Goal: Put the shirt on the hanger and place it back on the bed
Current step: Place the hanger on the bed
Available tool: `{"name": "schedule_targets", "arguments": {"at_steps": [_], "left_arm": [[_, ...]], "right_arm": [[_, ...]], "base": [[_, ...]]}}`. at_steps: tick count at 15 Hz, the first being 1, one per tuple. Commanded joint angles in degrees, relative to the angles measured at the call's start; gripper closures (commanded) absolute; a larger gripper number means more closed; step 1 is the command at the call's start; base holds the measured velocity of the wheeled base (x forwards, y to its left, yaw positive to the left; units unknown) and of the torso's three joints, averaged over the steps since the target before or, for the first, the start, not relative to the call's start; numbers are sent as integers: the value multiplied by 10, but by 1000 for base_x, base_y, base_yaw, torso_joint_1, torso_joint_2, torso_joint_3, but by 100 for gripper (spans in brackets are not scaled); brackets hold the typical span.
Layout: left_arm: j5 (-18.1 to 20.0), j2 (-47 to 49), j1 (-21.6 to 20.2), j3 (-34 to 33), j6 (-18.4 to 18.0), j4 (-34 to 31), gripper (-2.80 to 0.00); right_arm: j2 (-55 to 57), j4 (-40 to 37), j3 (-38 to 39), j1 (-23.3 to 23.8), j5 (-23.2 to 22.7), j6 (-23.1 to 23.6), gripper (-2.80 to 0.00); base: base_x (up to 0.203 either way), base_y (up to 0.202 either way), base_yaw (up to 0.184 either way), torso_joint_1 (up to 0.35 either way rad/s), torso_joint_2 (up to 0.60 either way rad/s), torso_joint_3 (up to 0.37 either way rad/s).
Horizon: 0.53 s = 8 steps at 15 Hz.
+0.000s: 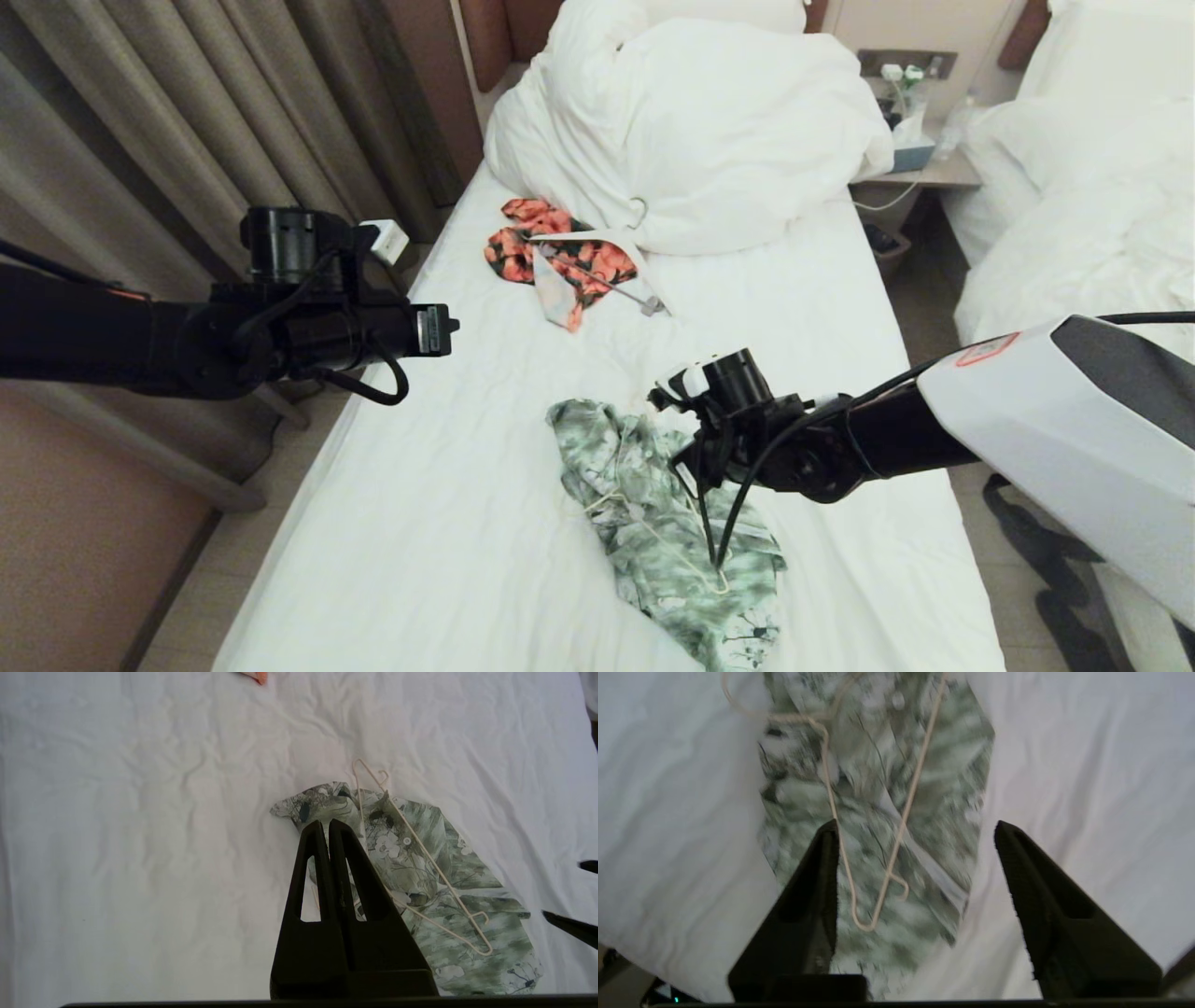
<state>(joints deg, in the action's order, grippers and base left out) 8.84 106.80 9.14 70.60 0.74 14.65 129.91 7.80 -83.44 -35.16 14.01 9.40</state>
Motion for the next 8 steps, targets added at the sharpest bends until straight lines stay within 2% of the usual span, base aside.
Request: {"name": "schedule_targets", "arguments": {"at_steps": [1,6,8], "left_arm": [[0,-7,0,-6,-1,1,0],[0,-103,-14,-48,-3,2,0],[-6,-147,-18,-98,-1,3,0]], "right_arm": [[-34,10,45,4,8,0,0],[-168,38,183,27,41,-46,0],[-241,40,258,45,53,-59,0]], "base": [[0,0,0,0,0,0],[0,0,0,0,0,0],[0,0,0,0,0,0]]}}
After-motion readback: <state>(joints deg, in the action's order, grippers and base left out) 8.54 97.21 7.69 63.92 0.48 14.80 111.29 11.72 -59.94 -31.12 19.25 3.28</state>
